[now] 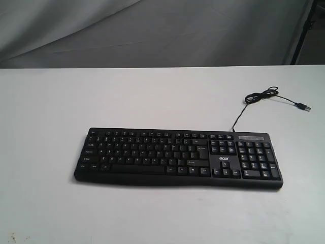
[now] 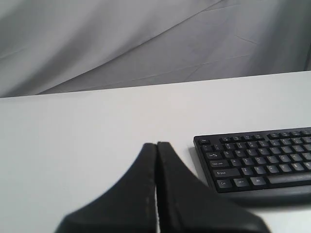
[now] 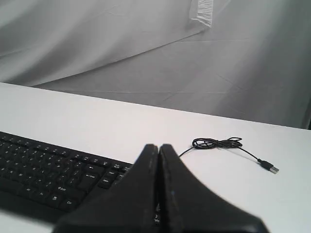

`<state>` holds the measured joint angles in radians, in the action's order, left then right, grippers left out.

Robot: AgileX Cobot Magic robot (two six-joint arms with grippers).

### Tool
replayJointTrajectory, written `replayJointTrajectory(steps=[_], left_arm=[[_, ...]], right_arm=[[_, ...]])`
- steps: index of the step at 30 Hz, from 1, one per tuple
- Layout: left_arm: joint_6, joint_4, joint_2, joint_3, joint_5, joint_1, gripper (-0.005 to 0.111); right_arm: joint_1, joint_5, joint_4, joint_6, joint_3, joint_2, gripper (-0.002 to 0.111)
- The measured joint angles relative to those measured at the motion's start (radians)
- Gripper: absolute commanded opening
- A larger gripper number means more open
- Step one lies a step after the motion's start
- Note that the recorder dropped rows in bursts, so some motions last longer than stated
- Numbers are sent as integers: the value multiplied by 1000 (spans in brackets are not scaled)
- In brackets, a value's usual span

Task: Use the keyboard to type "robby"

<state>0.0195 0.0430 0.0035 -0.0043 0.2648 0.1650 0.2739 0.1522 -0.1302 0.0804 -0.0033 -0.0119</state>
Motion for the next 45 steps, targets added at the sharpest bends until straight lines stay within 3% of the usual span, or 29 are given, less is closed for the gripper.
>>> replayJointTrajectory(steps=[4,12,27,31,33,35,37,41,45], left_arm=[[0,0,0,0,0,0,0],[0,0,0,0,0,0,0],[0,0,0,0,0,0,0],[0,0,0,0,0,0,0],[0,0,0,0,0,0,0],[0,0,0,0,0,0,0],[0,0,0,0,0,0,0],[0,0,0,0,0,0,0],[0,0,0,0,0,0,0]], right_arm=[[0,29,54,0,-20,0,0],[0,101,173,0,-326,-101,0],[11,72,224,154,-365,-522,0],[201,85,130,169,-466,-743,0],[366,85,57,169,-620,-957,0],[461,93,4,169,-767,-1165,0],[516,106,-50,169,-906,-1355,0],[533,190,-87,112,-1166,-1685,0],[533,209,-87,61,-1255,-1801,0]])
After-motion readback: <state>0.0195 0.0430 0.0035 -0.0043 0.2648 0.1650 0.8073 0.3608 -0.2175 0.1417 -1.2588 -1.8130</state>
